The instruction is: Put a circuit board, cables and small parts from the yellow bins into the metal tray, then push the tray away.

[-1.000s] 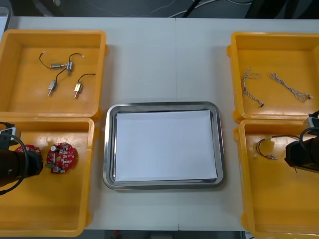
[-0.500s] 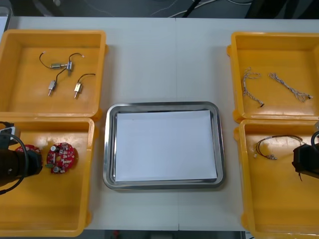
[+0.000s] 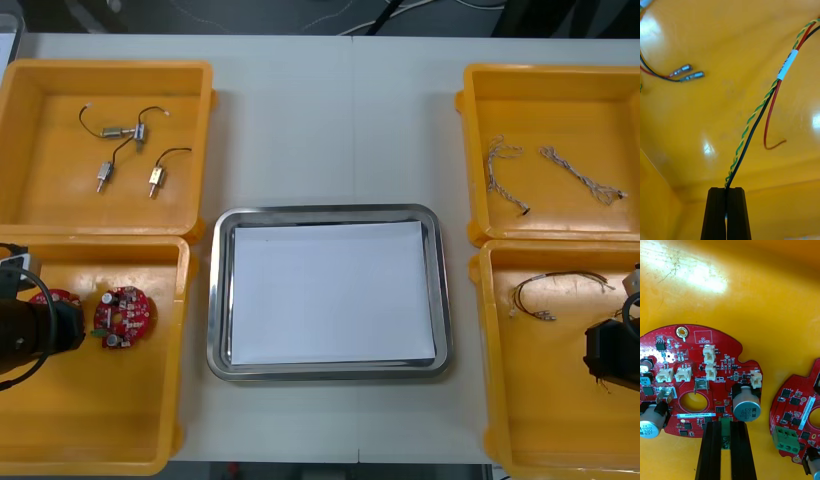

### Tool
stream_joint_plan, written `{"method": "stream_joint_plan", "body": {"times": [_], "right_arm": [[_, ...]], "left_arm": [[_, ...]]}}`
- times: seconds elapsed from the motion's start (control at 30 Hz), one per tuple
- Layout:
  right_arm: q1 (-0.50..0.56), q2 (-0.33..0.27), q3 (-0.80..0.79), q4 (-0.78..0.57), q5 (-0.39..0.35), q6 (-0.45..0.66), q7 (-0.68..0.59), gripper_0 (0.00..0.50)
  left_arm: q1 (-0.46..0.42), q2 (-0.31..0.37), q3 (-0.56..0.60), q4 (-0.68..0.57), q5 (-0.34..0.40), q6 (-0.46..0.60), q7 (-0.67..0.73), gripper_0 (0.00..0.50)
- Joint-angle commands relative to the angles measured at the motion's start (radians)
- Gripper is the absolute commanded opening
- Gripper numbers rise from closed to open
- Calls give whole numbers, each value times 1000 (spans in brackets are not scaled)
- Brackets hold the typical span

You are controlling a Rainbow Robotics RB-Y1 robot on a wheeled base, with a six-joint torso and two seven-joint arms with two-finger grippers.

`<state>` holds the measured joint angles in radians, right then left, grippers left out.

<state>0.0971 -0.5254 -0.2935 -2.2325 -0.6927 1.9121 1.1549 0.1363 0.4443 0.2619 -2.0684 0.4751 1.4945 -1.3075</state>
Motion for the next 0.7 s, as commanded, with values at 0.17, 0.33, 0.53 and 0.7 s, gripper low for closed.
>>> {"method": "stream_joint_plan", "body": {"times": [0.17,0.33,0.53,0.7], "right_arm": [[62,44,-32,-65,-10,8,-12,0],[101,64,-32,-99,-13,8,-17,0],[144,79,-30,-141,-14,7,-21,0],[153,79,-27,-141,-13,8,-23,0]], "left_arm": [[-38,-3,94,-141,17,133,-47,0],[-69,25,140,-208,23,210,-39,0],[-150,60,172,-259,37,340,-21,0],[-242,76,169,-285,42,425,-19,0]]}}
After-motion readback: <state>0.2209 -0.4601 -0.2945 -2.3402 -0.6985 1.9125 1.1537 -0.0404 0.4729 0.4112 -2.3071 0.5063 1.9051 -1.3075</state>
